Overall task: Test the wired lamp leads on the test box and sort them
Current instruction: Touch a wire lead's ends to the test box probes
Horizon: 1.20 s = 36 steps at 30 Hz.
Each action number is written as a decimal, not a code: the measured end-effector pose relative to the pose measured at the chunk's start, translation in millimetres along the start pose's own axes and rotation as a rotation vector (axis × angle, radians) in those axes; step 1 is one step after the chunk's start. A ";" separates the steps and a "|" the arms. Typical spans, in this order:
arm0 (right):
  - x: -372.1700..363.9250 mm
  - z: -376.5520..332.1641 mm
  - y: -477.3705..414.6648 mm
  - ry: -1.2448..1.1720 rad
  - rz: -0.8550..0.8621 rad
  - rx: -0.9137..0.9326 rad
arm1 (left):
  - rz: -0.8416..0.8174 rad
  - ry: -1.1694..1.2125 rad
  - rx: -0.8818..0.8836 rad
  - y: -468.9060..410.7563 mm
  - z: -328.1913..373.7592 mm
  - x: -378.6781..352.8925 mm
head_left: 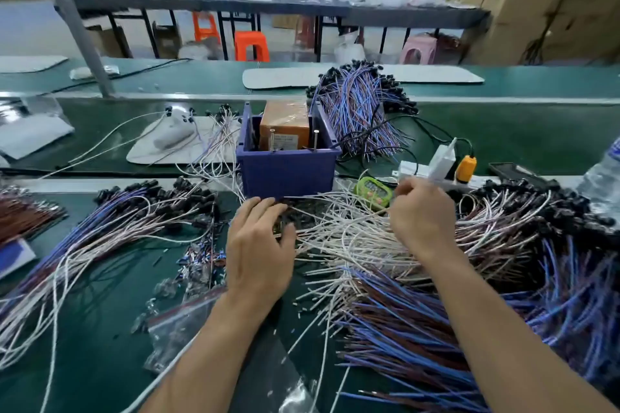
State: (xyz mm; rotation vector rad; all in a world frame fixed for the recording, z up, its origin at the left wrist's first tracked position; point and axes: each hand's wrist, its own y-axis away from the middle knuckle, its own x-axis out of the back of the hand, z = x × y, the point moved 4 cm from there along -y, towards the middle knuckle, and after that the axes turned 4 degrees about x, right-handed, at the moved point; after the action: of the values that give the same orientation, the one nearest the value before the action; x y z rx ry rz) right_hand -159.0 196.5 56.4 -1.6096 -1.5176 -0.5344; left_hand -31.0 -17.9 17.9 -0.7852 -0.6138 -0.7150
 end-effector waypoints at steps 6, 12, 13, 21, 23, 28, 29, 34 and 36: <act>-6.5 -1.7 -19.2 0.506 -0.059 0.224 | 0.039 -0.049 -0.056 3.6 6.2 -3.8; -17.6 3.1 -22.4 0.504 -0.160 0.289 | 0.122 -0.047 -0.096 5.4 14.8 -4.7; -17.6 3.4 -21.7 0.521 -0.171 0.297 | 0.126 -0.048 -0.086 4.2 14.1 -4.4; -22.4 0.1 -8.5 0.665 -0.376 0.334 | 0.147 -0.030 -0.035 1.8 8.6 -3.9; -20.0 0.7 -9.9 0.669 -0.429 0.286 | 0.158 -0.021 -0.046 2.2 9.6 -2.8; 2.5 -12.4 8.1 0.513 -0.158 0.268 | 0.257 -0.025 -0.091 7.8 9.4 7.6; 7.9 -22.7 15.7 0.382 -0.006 0.269 | 0.294 -0.029 -0.111 9.8 11.2 12.0; -15.0 -88.5 55.7 -0.408 -0.087 0.280 | 0.348 0.150 -0.258 29.6 37.3 35.5; -32.3 -103.0 64.8 -0.619 -0.232 0.174 | 0.237 0.229 -0.138 31.8 41.0 46.1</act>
State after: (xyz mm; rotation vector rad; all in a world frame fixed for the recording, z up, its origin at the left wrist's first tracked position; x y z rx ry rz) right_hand -78.7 100.6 70.3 -1.5450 -2.1565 -0.0057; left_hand 12.1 15.2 61.0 -0.8724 -0.2606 -0.6225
